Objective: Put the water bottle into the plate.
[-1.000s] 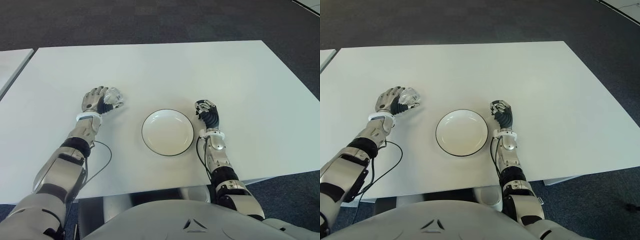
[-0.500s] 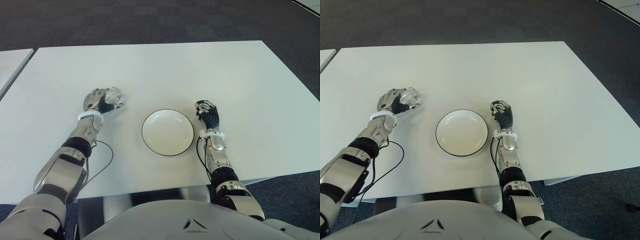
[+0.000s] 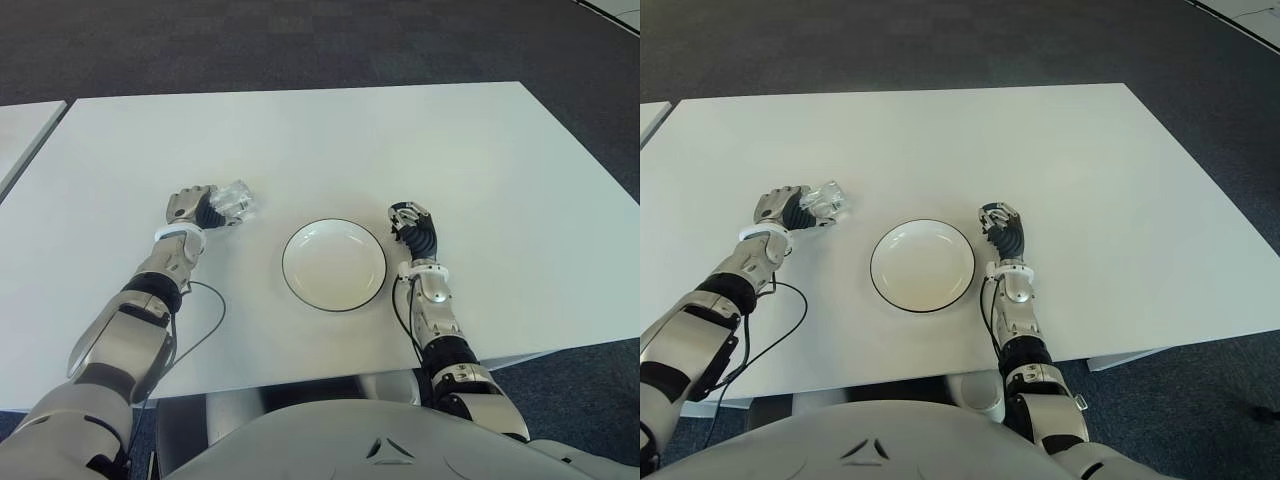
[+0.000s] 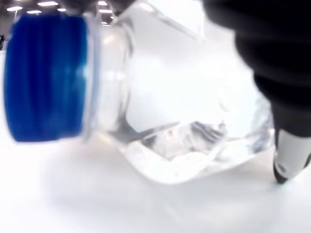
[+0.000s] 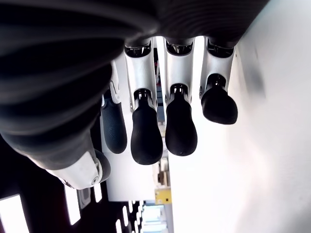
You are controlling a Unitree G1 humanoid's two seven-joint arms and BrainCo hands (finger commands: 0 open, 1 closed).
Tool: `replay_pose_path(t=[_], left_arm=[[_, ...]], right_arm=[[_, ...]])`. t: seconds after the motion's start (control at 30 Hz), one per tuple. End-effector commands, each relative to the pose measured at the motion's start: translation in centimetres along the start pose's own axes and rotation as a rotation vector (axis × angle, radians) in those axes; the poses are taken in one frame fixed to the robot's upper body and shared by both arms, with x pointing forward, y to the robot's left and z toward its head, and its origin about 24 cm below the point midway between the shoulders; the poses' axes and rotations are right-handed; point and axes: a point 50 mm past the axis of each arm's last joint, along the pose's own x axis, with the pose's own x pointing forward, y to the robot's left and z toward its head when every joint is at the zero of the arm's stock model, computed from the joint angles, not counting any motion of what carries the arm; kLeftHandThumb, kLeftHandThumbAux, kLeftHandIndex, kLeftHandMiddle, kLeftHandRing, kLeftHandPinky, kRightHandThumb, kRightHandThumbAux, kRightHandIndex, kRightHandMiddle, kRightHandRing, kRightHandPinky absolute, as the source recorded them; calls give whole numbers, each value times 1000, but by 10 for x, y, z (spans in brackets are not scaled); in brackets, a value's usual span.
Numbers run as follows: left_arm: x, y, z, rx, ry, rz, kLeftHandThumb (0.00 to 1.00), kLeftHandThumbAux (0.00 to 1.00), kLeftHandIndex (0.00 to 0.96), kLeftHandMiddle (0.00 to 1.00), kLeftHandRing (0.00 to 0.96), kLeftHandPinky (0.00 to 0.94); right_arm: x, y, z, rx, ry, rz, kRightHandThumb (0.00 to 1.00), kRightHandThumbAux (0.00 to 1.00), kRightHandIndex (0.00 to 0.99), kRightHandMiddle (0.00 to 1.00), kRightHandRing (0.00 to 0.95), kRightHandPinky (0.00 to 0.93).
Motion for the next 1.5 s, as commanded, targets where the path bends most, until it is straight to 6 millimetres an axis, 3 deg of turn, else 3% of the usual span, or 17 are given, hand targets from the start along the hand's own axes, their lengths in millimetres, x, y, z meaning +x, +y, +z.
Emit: replay_pose_path(t=[0.03,0.37,1.13,1.5], left_arm=[[-30,-51,-8,5,25,-155,844,669,392,548,823,856],[-32,-47,-4,-101,52,-106,850,670,394,546,853,871],[-28,-42,-3,-107,52,-72,851,669,396,548,858,873],[-18,-9,12,-131,-43,40,851,669,396,544,856,858]], right_arm=[[-21,-6,-38,-7,215,-22,704,726,439,792,782,789],[-21,-5,-38,4,208,-28,705,726,439,793,786,798],[-19,-5,-37,23,216,-38,705,725,440,795,785,794],[-18,-6,-38,-3,223,-36,705,726,439,785,776,781]])
